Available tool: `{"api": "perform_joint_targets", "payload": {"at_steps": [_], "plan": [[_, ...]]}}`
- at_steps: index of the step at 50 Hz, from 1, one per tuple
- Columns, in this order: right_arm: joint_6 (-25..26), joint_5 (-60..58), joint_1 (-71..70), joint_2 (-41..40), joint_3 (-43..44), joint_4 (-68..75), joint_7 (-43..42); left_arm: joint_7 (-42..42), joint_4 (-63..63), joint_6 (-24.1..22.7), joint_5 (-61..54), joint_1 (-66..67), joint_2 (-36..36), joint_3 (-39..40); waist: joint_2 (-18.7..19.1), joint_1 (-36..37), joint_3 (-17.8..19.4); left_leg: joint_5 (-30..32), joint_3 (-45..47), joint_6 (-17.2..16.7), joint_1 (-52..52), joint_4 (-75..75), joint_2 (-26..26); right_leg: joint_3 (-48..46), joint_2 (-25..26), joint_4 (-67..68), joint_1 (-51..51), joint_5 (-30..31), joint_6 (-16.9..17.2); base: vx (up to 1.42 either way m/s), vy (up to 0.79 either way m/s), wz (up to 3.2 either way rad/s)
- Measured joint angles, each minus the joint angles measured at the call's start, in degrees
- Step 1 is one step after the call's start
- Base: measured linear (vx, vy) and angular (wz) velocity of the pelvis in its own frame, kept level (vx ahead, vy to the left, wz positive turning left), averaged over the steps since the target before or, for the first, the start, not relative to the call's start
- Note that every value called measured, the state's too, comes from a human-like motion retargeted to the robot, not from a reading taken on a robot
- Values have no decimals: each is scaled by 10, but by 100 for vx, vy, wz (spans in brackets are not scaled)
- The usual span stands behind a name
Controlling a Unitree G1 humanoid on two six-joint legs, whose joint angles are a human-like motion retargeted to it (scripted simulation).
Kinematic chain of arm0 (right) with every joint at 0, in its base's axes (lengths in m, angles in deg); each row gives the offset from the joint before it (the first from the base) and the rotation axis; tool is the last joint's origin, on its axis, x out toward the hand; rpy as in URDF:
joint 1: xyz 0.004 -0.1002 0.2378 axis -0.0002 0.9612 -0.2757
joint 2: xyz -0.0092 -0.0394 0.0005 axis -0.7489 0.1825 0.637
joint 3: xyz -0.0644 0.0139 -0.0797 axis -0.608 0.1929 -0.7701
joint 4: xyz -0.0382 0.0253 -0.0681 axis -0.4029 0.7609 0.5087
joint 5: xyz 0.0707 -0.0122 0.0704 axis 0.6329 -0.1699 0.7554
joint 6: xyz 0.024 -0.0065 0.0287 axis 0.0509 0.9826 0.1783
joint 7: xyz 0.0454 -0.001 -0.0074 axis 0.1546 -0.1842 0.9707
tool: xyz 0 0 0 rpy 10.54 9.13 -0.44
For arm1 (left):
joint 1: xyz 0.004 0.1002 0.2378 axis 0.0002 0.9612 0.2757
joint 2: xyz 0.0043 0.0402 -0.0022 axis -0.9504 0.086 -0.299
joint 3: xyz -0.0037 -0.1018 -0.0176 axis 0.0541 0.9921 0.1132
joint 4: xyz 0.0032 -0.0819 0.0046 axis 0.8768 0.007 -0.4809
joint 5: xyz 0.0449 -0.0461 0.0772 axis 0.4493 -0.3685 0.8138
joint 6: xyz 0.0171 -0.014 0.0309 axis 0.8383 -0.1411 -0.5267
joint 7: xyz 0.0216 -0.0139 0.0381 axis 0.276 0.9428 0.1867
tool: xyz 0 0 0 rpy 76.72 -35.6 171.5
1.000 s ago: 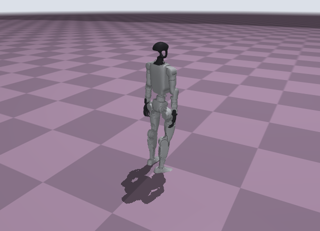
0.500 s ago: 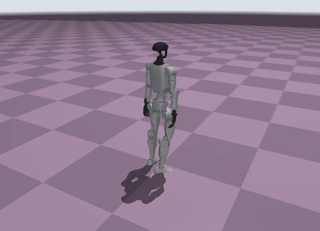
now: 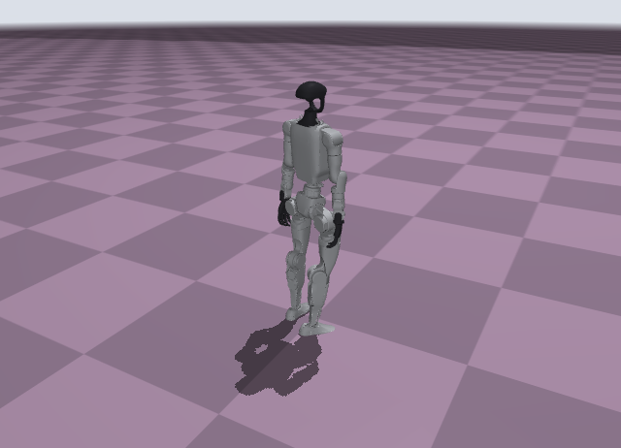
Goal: Upper body actions
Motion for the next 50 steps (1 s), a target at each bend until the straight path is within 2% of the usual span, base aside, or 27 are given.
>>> {"api": "perform_joint_targets", "payload": {"at_steps": [50], "plan": [[-2, 1, 1, -1, -3, -1, 0, -3, 1, 0, -6, -2, 3, 1, -3, -3, 0, -2, 0, 0, 1, 0, -1, -1, -1, -1, 0, 0, 1, 0, 0, 0]]}}
